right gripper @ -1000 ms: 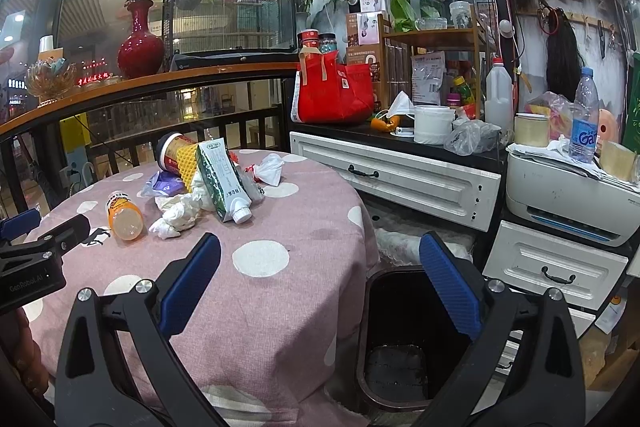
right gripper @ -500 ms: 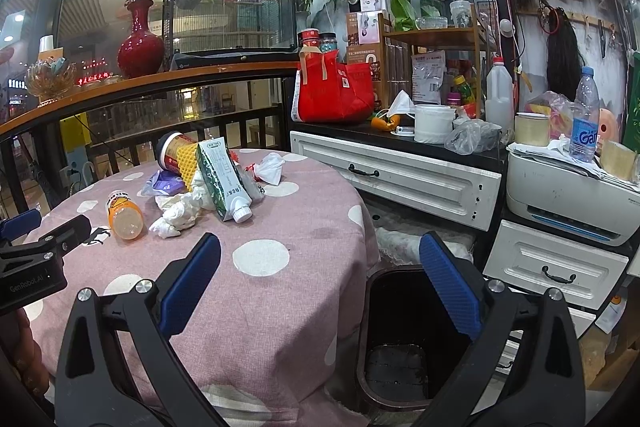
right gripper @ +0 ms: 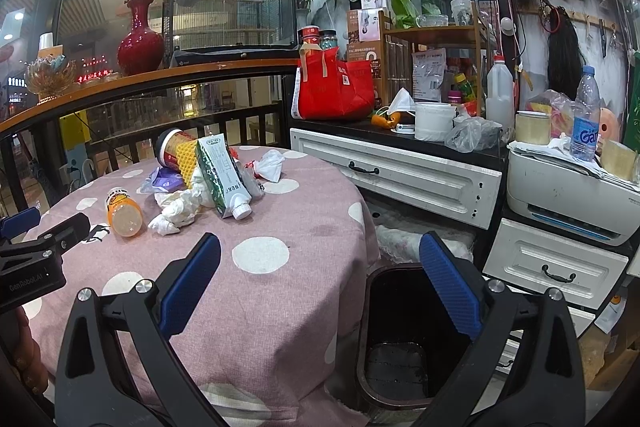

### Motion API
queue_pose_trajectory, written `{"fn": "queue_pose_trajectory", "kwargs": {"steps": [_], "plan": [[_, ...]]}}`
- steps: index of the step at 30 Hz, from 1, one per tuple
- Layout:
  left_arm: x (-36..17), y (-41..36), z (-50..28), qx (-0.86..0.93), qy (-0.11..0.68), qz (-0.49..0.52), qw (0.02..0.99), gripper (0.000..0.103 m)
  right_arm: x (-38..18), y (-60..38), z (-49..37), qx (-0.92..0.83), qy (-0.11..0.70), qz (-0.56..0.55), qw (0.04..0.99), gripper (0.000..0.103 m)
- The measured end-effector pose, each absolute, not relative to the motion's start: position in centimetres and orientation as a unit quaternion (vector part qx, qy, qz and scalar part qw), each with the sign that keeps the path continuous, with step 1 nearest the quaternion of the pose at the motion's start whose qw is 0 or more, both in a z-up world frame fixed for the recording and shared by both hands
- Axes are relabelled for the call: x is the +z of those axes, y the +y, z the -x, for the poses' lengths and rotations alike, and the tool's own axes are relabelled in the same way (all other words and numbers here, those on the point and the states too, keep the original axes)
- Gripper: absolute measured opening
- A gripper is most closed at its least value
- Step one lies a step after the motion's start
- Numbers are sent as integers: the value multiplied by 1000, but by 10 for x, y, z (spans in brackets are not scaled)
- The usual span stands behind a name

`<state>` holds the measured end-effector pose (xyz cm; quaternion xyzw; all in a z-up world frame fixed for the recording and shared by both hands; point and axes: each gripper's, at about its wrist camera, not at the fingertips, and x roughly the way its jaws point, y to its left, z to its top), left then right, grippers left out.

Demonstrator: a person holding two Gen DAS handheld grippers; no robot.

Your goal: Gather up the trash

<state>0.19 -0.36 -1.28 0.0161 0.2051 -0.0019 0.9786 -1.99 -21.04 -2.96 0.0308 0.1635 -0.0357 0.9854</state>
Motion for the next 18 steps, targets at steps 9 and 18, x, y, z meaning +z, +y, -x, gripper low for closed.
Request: {"fn": "queue_pose_trajectory", "kwargs": {"steps": [9,18], "plan": [[-19,4,-10,12,221,-12,975,98,-34,-210,14,-30,182,-26,982,98],[-23,19,-32,39,268,-9,963,98,-37,-199,-19,21,254,3,967,98]]}}
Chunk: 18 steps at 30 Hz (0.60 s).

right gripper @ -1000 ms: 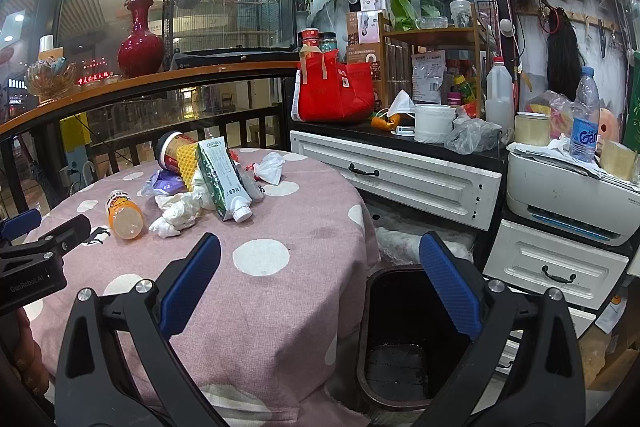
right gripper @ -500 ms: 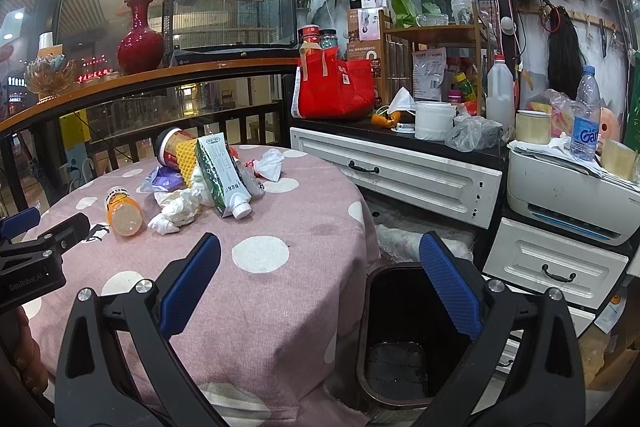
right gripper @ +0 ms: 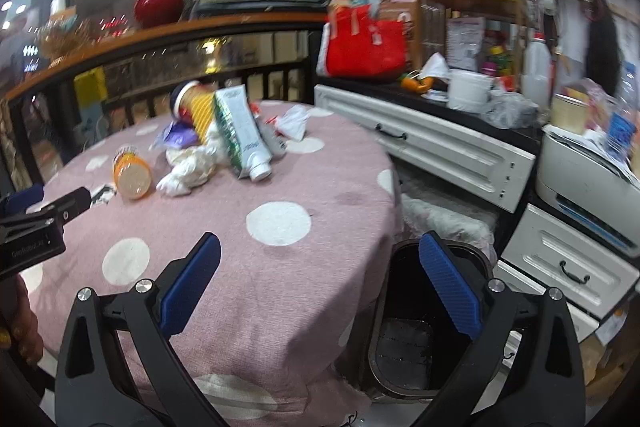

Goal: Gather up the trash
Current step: 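Grasp the green-and-white milk carton with the right tool while the left tool approaches the juice bottle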

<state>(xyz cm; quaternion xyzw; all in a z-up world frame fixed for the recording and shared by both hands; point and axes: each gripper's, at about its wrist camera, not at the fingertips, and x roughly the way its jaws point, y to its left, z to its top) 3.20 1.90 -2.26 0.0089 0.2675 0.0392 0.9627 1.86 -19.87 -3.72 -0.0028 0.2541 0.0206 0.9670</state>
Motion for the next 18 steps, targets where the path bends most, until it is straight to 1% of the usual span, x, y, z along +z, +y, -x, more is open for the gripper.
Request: {"fn": "queue_pose_trajectory", "kwargs": {"steps": [3,8,11,14,16,18], "plan": [[-23,27,-45,41,293,-8,955,98,-36,-184,-42,56,280,43,957,98],[-26,39,-78,46,351,-24,935,98,-33,-160,-88,122,294,83,944,98],[-24,50,-101,40,378,-26,925,98,-28,-147,-118,162,302,82,936,98],[-23,65,-118,38,402,1,915,98,-20,-138,-148,193,307,79,929,98],[-21,76,-128,37,413,20,910,98,-16,-133,-167,206,307,82,926,96],[-19,82,-136,42,418,24,907,98,-16,-127,-182,215,309,90,922,87]]}}
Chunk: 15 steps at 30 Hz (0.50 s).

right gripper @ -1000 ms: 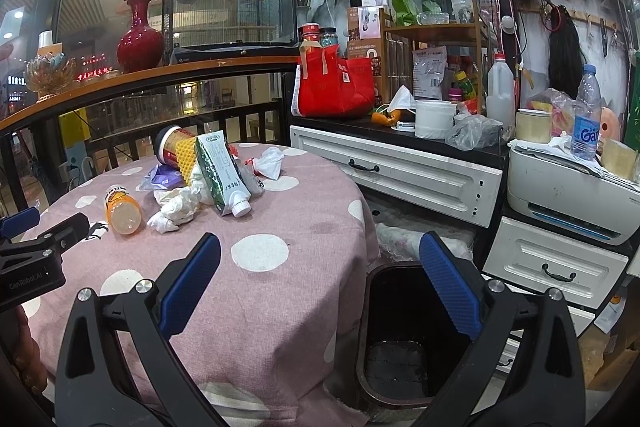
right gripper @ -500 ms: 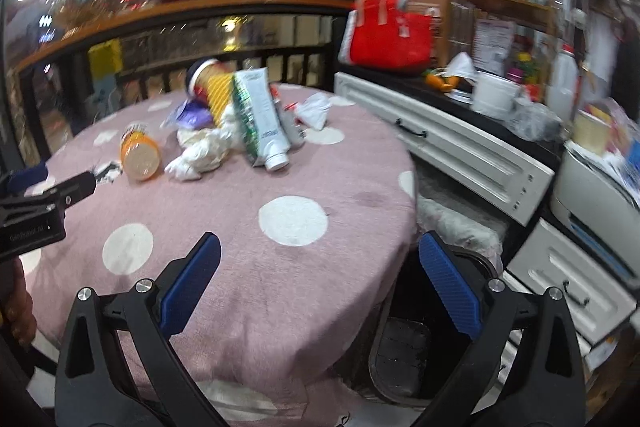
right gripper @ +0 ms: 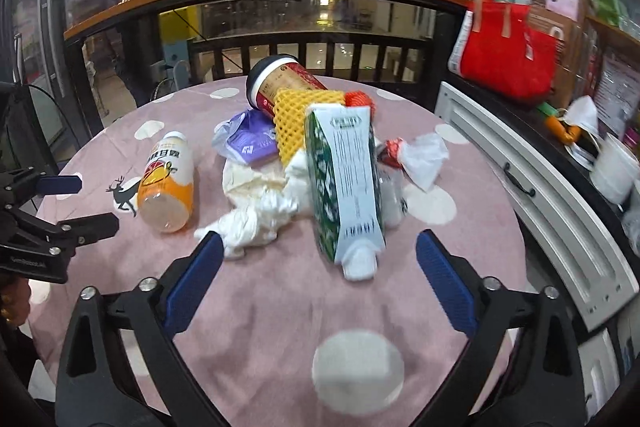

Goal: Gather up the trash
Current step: 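Grasp the green-and-white milk carton with the right tool while the left tool approaches the juice bottle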

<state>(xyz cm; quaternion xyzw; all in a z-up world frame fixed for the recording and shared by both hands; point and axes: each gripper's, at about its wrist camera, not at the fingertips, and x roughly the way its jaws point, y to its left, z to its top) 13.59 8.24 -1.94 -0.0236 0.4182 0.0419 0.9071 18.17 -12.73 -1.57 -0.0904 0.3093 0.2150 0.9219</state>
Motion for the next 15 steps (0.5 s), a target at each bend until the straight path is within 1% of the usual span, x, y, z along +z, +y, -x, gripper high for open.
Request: {"fn": "queue_pose_trajectory", "kwargs": {"steps": [3,6,13,14,15], "plan": [[-20,92,-149,49,428,35,902,98,-19,-120,-207,214,317,104,918,81],[-23,102,-160,48,440,53,895,98,-28,-115,-235,210,326,117,914,78],[-32,117,-187,30,469,95,878,98,-48,-114,-263,204,349,115,907,76],[-33,117,-191,28,472,100,875,98,-51,-112,-265,203,351,119,907,74],[-35,119,-195,21,474,111,873,99,-53,-111,-267,205,353,121,905,68]]}}
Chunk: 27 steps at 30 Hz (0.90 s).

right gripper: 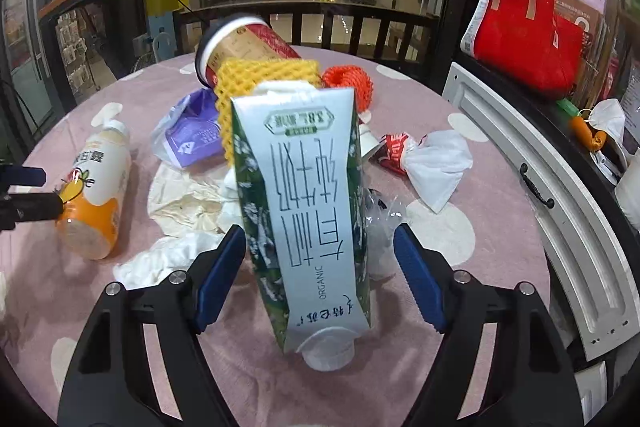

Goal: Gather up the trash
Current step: 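Grasp the green-and-white milk carton with the right tool while the left tool approaches the juice bottle, then grasp the orange-capped juice bottle with the left tool while the right tool lifts the carton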

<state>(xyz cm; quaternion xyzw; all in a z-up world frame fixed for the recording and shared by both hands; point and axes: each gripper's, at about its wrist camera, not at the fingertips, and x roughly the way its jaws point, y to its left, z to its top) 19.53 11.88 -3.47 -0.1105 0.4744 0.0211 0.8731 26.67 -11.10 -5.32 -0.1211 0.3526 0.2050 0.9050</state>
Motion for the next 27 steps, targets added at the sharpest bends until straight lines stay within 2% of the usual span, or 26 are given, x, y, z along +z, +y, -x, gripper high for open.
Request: {"fn": "queue_pose_trajectory", "kwargs": {"steps": [3,5,9,17,21,23,27], "plan": [[-36,120,-207,15,484,128,866,99,-52,-109,-265,212,345,125,906,59],[-34,121,-212,21,486,130,864,97,-50,-108,-260,213,339,134,906,57],[-30,129,-223,23,488,157,858,97,-42,-109,-244,205,318,145,914,57],[-56,129,-263,33,548,179,816,97,-26,-111,-208,197,284,151,926,57],[-67,133,-271,49,559,187,807,88,-23,-115,-195,194,278,152,928,57],[-65,131,-270,51,553,179,812,77,-21,-118,-188,192,275,152,930,57],[-62,128,-260,46,545,176,818,69,-21,-125,-177,193,272,144,931,57]]}}
